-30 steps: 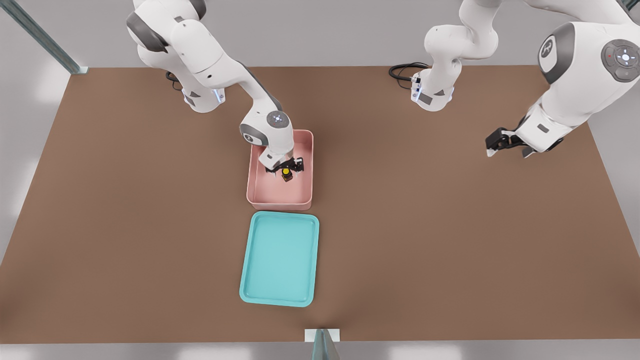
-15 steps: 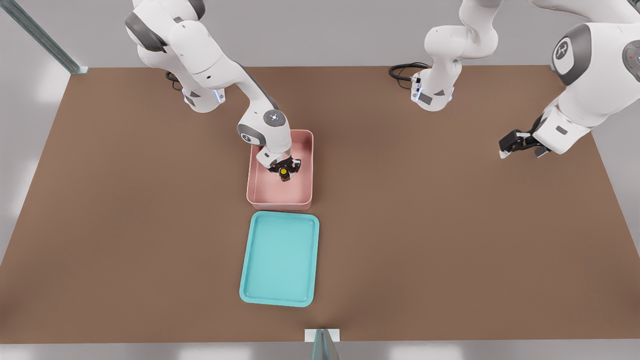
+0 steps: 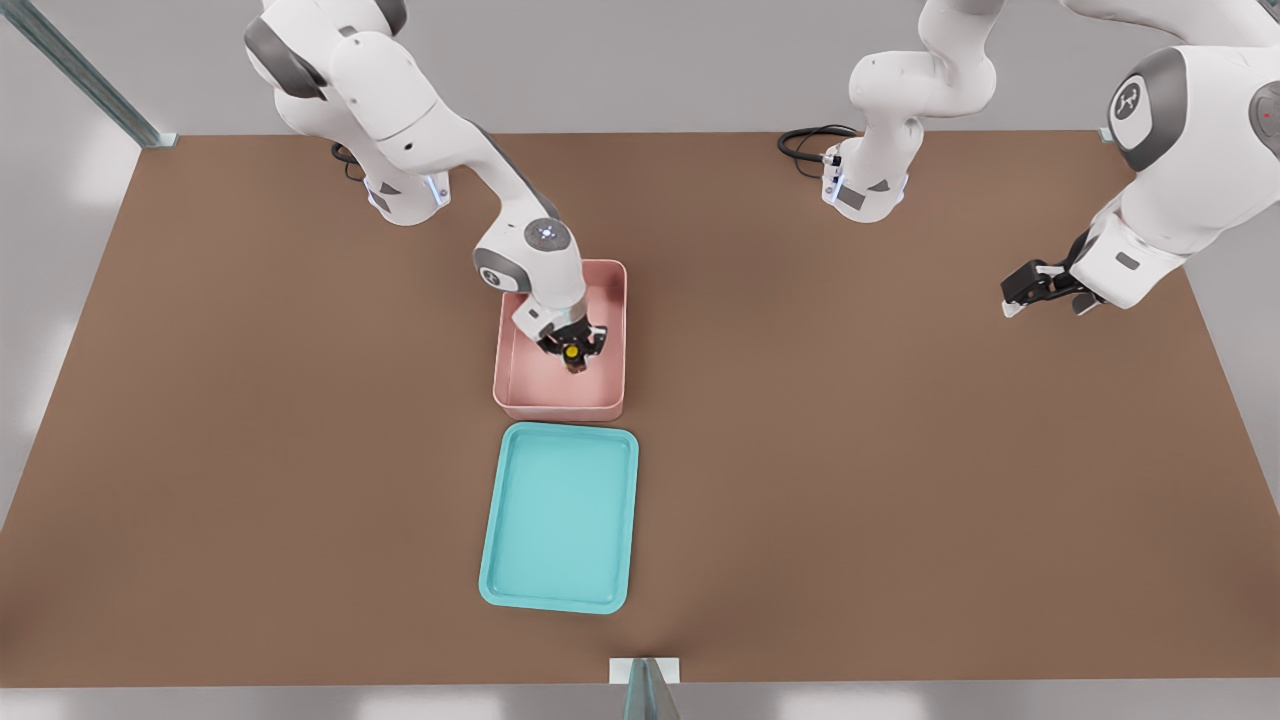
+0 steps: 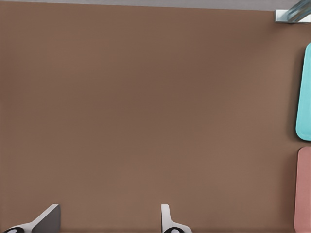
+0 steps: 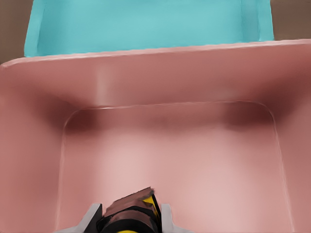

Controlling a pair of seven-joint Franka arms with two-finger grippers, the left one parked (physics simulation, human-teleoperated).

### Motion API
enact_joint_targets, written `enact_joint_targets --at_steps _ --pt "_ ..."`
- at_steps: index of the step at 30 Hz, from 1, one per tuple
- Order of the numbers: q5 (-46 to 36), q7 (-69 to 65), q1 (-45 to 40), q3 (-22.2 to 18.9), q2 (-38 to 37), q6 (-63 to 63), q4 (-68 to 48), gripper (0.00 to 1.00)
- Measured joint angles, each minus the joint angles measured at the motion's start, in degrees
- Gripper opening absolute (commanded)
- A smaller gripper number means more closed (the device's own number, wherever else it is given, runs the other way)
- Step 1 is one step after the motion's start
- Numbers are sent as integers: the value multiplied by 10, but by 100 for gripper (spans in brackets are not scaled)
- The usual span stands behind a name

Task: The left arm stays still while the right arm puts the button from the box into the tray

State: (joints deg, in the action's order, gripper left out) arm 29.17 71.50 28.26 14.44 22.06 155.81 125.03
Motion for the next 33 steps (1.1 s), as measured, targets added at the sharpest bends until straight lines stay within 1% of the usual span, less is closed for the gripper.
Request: enact_joint_targets --at_steps 4,5,7,8,10,13,15,16,17,20,21,22,25,26,27,29,30,33 --pt "-132 -41 0 -2 -16 -69 -81 46" --pt "-165 -55 1 -10 -16 -92 -112 46" --pt "-217 -91 -2 -43 4 -138 -186 46" --pt "-239 -110 -4 -61 30 -163 -243 46" --pt "-267 -148 -8 -82 105 -207 -362 46" --pt "-291 -201 -13 -91 230 -252 -526 46" --pt "-301 -238 -22 -93 287 -270 -583 49" --pt "-304 -256 -29 -93 304 -274 -595 89" --pt "-305 -274 -34 -93 313 -278 -600 100" --pt "-318 -320 -41 -94 317 -288 -605 100" --pt "-324 -333 -41 -94 312 -292 -606 100" --pt "-330 -345 -40 -95 283 -310 -608 100" --pt "-299 -380 -40 -102 150 -418 -619 100" --pt "-287 -390 -52 -102 108 -462 -613 100" --pt "-279 -407 -91 -101 61 -508 -595 100" --pt "-275 -447 -198 -102 -55 -584 -500 100" --pt "-275 -466 -231 -103 -92 -618 -482 100" --pt "-279 -523 -263 -105 -67 -693 -544 100"
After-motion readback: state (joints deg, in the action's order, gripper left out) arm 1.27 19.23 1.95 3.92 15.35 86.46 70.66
